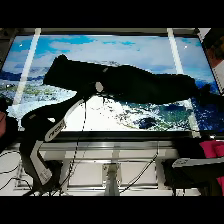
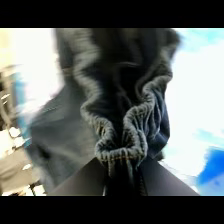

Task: Fold the clothes and pants, and hang the long-sleeved shirts on hangers.

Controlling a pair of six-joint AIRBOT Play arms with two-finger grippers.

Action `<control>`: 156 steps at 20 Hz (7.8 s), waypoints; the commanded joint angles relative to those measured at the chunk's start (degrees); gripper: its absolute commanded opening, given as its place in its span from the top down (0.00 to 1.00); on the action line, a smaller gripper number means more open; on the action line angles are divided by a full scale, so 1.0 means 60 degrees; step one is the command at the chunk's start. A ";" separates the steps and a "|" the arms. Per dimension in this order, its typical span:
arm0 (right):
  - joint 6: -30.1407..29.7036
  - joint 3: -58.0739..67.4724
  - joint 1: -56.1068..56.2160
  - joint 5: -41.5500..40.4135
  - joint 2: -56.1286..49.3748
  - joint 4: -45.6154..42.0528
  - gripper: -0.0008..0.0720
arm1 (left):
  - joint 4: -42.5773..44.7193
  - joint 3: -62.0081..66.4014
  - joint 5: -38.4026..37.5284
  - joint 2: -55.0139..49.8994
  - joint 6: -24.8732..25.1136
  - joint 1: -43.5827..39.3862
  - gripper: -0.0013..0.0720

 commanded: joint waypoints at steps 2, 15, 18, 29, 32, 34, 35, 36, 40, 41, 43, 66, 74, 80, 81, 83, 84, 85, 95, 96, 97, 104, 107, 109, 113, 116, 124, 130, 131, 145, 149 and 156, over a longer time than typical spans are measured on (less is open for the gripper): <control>0.0812 0.1872 0.0852 0.1191 0.0124 0.0375 0.96 | 0.1639 0.0011 -0.0124 0.0889 -0.0004 0.0015 0.97; 0.2532 0.5348 1.0765 -0.3359 -0.2299 -0.0627 0.93 | 0.6761 0.0007 -0.3319 0.5439 -0.1351 0.2353 0.97; 0.2524 0.5592 1.1599 -0.3621 -0.2874 -0.0889 0.07 | 0.6765 0.0007 -0.3927 0.5461 -0.1351 0.2776 0.96; 0.2568 0.8761 0.9242 -0.0437 -0.2838 -0.2211 0.96 | 0.6827 0.0004 -0.4707 0.5486 -0.1341 0.2776 0.97; 0.2430 0.8688 0.8240 0.0736 -0.2732 -0.2718 0.96 | 0.6830 -0.0011 -0.4980 0.5490 -0.1016 0.2288 0.97; 0.1872 0.8510 0.7577 0.1749 -0.2674 -0.2845 0.96 | 0.6830 -0.0029 -0.5559 0.5486 -0.1016 0.1916 0.97; 0.1483 0.8236 0.7216 0.2160 -0.2554 -0.2849 0.96 | 0.6830 -0.0033 -0.5920 0.5486 -0.1020 0.1734 0.97; 0.1249 0.7905 0.6856 0.2415 -0.2390 -0.2845 0.96 | 0.6830 -0.0033 -0.6211 0.5486 -0.1016 0.1581 0.97; -0.0036 0.5501 0.5246 0.2677 -0.1217 -0.2488 0.97 | 0.6816 -0.0138 -0.6896 0.5508 -0.0725 0.1191 0.97; -0.0364 0.4663 0.4849 0.2575 -0.0856 -0.2310 0.97 | 0.6685 -0.0295 -0.7056 0.5555 -0.0499 0.1180 0.97; -0.1024 0.2645 0.4011 0.2269 -0.0120 -0.1443 0.97 | 0.5799 -0.0794 -0.7187 0.5719 0.0346 0.1260 0.97; 0.0328 -0.0350 0.6936 -0.1909 -0.1290 0.0200 0.70 | 0.1534 -0.1738 -0.7111 0.5395 0.2983 0.3672 0.97; 0.1563 -0.0353 0.5359 0.0688 0.0317 -0.4018 0.96 | 0.1534 -0.1745 -0.5388 0.4422 0.1574 0.3093 0.97; 0.0794 -0.0189 0.1628 0.1719 0.2291 -0.5883 0.96 | 0.1537 -0.1745 -0.4098 0.3880 0.1144 0.1297 0.97; 0.0761 0.0033 0.1100 0.1727 0.2375 -0.5883 0.96 | 0.1534 -0.1745 -0.3909 0.3832 0.1144 0.0991 0.97; 0.0750 0.0637 0.0495 0.1781 0.2382 -0.5858 0.97 | 0.1530 -0.1745 -0.3432 0.3821 0.1140 0.0528 0.97; 0.0747 0.0965 0.0466 0.1803 0.2382 -0.5861 0.97 | 0.1526 -0.1745 -0.3249 0.3821 0.1140 0.0368 0.97; 0.0750 0.1242 0.0561 0.1789 0.2382 -0.5829 0.97 | 0.1530 -0.1745 -0.3115 0.3821 0.1137 0.0255 0.97; 0.0998 0.2353 0.6277 0.0084 0.2248 -0.5778 0.97 | 0.1534 -0.1745 -0.2361 0.3821 0.1104 0.0204 0.97; 0.1009 0.2350 0.7053 -0.0117 0.2157 -0.5752 0.97 | 0.1537 -0.1741 -0.2138 0.3821 0.1071 0.0259 0.97; 0.1013 0.2353 0.7814 -0.0350 0.2011 -0.5690 0.97 | 0.1545 -0.1741 -0.1872 0.3832 0.1064 0.0404 0.97; 0.1024 0.2353 1.1428 -0.1719 0.0168 -0.4233 0.97 | 0.2422 -0.1738 -0.1698 0.4226 0.0069 0.2805 0.97; 0.0947 0.2353 1.2214 -0.2033 -0.0747 -0.3129 0.97 | 0.2422 -0.1738 -0.1712 0.4317 0.0073 0.3373 0.97; 0.0328 0.2353 1.2648 -0.2794 -0.1115 -0.1719 0.97 | 0.2426 -0.1738 -0.1701 0.4313 0.0076 0.3450 0.97; -0.0084 0.2812 1.3227 -0.3636 -0.1679 -0.0321 0.97 | 0.2419 -0.1738 -0.1683 0.4313 0.0076 0.3439 0.97; -0.0036 0.3271 1.3380 -0.3727 -0.1902 -0.0335 0.80 | 0.2422 -0.1738 -0.1687 0.4313 0.0076 0.3439 0.97; 0.0692 0.6087 1.1173 0.0295 -0.1756 -0.3581 0.75 | 0.2437 -0.1738 -0.2408 0.5213 0.0240 0.4258 0.95; 0.1275 0.6215 0.8572 0.2528 -0.1359 -0.4615 0.97 | 0.3767 -0.1752 -0.5533 0.5672 0.1279 0.4375 0.97; 0.1009 0.5581 0.8262 0.2459 -0.0987 -0.4379 0.97 | 0.3759 -0.1781 -0.5898 0.5756 0.1628 0.4382 0.97; -0.0379 -0.3836 0.7599 -0.2386 0.2135 0.0259 0.06 | 0.3752 -0.3235 -0.7410 0.7271 0.2018 0.4411 0.97; -0.1151 -0.2357 0.7610 -0.0015 0.0503 0.0208 0.06 | 0.3752 -0.3235 -0.7490 0.7271 0.2018 0.4411 0.97; -0.1111 -0.0750 0.8080 0.0838 -0.1373 0.0106 0.06 | 0.3752 -0.3235 -0.7471 0.7271 0.2022 0.4411 0.97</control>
